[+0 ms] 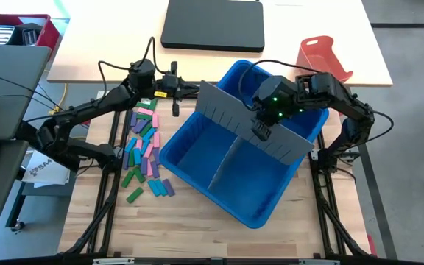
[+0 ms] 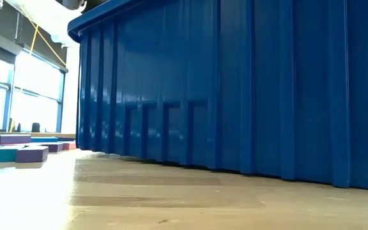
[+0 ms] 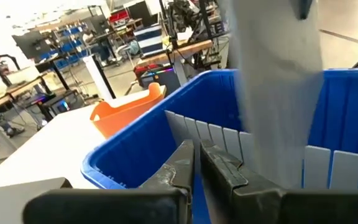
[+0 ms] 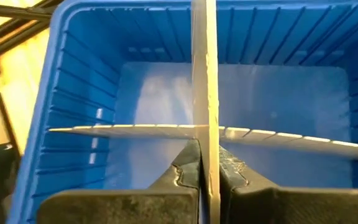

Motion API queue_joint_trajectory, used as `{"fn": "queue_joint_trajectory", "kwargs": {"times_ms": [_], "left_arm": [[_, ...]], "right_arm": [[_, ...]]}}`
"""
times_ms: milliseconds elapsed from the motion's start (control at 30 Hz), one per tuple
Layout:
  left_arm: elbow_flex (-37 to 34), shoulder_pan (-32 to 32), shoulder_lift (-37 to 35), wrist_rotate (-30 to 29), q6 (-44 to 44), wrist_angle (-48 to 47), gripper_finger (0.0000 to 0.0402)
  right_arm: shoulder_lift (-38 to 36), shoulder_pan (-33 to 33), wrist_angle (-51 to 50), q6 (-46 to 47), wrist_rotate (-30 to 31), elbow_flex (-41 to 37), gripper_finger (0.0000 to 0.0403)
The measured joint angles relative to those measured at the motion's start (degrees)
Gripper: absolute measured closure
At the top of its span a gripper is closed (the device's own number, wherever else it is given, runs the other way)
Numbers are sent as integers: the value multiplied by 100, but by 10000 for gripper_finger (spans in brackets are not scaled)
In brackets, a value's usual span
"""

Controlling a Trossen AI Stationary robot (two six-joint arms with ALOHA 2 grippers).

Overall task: Sort blocks
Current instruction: Insert the bin divider into the blue bin

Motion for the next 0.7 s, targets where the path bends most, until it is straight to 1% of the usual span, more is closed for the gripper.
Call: {"fn": "queue_joint_trajectory", "kwargs": {"times_ms": [67, 267, 467, 700], "left_arm": [[0, 0, 17, 0, 1, 1, 373], [0, 0, 17, 2, 6, 2, 361], [0, 0, 17, 0, 8, -1, 359], [0, 0, 17, 0, 10, -3, 359]], "right_arm": [[-60, 32, 1, 21, 8, 0, 402], [-331, 76, -1, 131, 401, 0, 402], [-366, 195, 14, 317, 385, -29, 402], [-703, 513, 37, 924, 449, -977, 402]]}}
